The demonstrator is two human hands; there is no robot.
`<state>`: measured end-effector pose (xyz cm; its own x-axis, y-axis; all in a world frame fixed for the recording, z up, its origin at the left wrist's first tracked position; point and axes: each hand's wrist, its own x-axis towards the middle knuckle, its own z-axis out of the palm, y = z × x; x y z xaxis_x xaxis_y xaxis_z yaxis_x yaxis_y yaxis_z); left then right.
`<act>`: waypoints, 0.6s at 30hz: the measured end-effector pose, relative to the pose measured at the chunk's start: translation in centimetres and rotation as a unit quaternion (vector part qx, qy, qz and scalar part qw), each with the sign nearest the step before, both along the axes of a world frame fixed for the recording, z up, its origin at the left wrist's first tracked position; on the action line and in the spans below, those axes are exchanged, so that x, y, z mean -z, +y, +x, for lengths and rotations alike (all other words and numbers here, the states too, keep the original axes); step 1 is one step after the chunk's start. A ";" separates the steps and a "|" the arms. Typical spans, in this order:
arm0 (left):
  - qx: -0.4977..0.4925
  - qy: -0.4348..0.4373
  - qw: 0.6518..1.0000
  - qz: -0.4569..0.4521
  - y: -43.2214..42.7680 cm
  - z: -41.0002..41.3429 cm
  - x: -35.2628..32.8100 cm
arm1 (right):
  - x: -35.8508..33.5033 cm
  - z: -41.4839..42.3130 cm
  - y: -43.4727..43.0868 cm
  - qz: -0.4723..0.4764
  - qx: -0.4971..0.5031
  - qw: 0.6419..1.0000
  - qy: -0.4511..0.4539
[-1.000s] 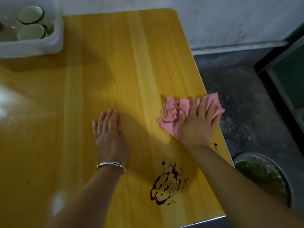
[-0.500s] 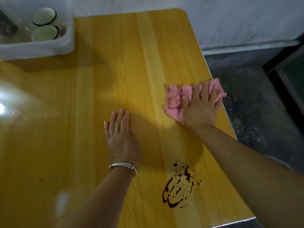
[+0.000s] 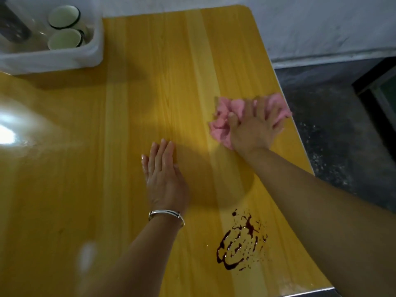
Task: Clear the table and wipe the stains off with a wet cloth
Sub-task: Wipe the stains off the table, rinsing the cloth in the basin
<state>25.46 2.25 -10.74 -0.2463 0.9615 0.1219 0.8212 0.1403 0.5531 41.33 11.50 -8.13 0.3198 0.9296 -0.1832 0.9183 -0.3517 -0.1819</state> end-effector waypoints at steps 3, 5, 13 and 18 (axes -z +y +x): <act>-0.010 -0.043 0.999 0.025 0.0 -0.4 -0.2 | 0.8 -5.2 -2.5 0.038 -0.186 0.982 0.017; -0.016 -0.080 0.996 0.030 -0.1 -0.6 -0.3 | 0.8 -7.1 -4.9 0.059 -0.276 0.959 0.033; -0.063 -0.195 0.978 -0.042 -0.7 -0.9 -2.1 | 0.0 1.7 -4.6 0.001 -0.086 0.996 -0.013; -0.063 -0.259 0.964 -0.001 -2.0 -2.6 -2.8 | 0.0 -6.7 -8.3 -0.006 -0.185 0.983 -0.001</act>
